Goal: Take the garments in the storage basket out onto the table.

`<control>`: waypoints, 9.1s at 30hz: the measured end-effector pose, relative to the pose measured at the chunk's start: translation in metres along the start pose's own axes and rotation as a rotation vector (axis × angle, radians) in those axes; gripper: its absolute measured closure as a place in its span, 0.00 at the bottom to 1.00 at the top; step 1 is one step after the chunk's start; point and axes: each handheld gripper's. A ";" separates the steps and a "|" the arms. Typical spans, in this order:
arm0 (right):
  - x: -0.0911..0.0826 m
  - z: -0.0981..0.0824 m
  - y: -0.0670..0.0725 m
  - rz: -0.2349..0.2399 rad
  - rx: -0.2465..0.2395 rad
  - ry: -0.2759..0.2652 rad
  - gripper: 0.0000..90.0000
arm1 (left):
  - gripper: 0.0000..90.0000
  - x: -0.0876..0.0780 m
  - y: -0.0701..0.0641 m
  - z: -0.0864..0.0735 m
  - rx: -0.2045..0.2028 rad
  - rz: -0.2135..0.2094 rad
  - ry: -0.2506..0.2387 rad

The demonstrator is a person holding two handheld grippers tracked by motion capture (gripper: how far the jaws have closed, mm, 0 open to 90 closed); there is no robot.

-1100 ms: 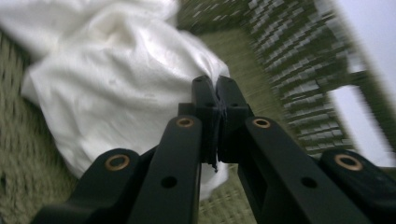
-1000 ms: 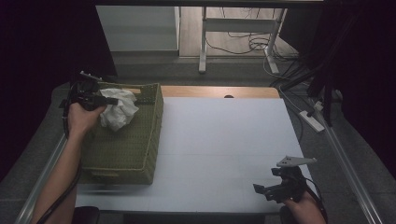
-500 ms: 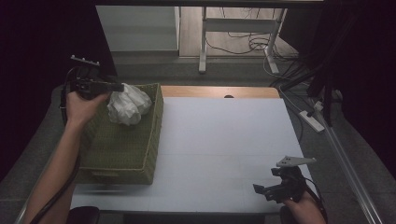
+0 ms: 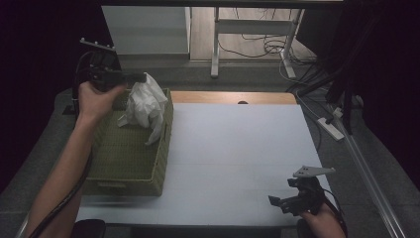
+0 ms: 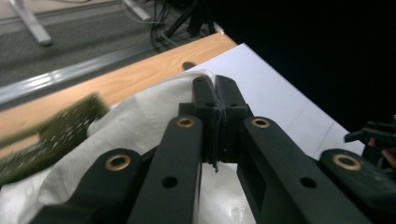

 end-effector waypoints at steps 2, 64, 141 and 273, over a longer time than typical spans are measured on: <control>0.000 0.000 0.000 0.000 0.001 -0.003 0.01 | 0.98 0.001 -0.004 0.004 0.008 -0.012 -0.003; -0.003 -0.001 -0.002 0.020 0.016 -0.020 0.01 | 0.98 0.090 -0.144 0.083 0.241 -0.316 0.039; -0.004 -0.001 0.006 -0.027 -0.054 -0.048 0.01 | 0.85 0.280 -0.070 -0.106 0.131 -0.056 0.393; -0.003 -0.001 0.006 -0.024 -0.052 -0.031 0.01 | 0.00 0.036 -0.122 -0.276 0.127 -0.109 0.179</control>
Point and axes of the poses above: each handheld gripper's, and its own axes: x roughly forward along the jaws, z roughly out of its top, y roughly to its left, and after that the axes turned 2 degrees about -x, right-handed
